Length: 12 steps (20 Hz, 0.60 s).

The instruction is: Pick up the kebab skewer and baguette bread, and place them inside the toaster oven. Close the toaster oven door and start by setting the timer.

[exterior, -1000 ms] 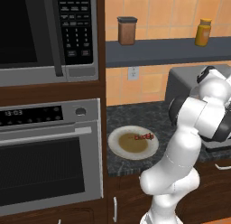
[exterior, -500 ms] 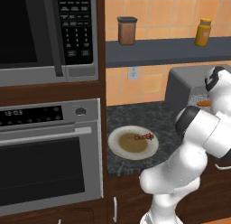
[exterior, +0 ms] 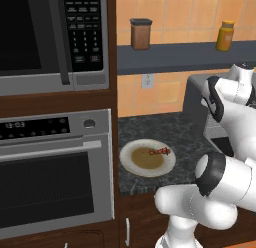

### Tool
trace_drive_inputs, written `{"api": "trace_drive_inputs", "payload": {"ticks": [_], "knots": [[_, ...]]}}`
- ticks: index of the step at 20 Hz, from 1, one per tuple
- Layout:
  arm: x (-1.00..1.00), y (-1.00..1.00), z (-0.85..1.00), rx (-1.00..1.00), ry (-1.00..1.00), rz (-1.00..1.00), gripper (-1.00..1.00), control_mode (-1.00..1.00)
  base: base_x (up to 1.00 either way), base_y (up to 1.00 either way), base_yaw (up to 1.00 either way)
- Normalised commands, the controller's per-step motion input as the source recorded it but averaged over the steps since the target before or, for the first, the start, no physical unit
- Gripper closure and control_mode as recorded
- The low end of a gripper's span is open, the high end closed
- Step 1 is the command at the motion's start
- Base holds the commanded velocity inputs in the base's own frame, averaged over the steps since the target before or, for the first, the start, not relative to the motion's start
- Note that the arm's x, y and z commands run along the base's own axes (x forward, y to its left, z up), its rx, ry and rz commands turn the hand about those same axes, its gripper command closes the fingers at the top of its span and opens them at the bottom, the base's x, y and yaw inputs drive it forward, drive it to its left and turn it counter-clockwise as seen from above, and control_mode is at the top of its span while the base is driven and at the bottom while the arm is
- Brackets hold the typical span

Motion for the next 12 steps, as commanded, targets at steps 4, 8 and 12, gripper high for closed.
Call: {"api": "trace_drive_inputs", "payload": {"ticks": [4, 8, 12], "knots": [[0.24, 0.76, -0.01, -0.14, 0.18, 0.23, -1.0, -1.0, 0.0, 0.0, 0.0], [0.34, 0.48, -0.03, -0.1, 0.18, 0.12, -1.0, -1.0, 0.0, 0.0, 0.0], [0.25, 0.3, -0.09, -0.07, 0.16, 0.12, -1.0, -1.0, 0.0, 0.0, 0.0]]}}
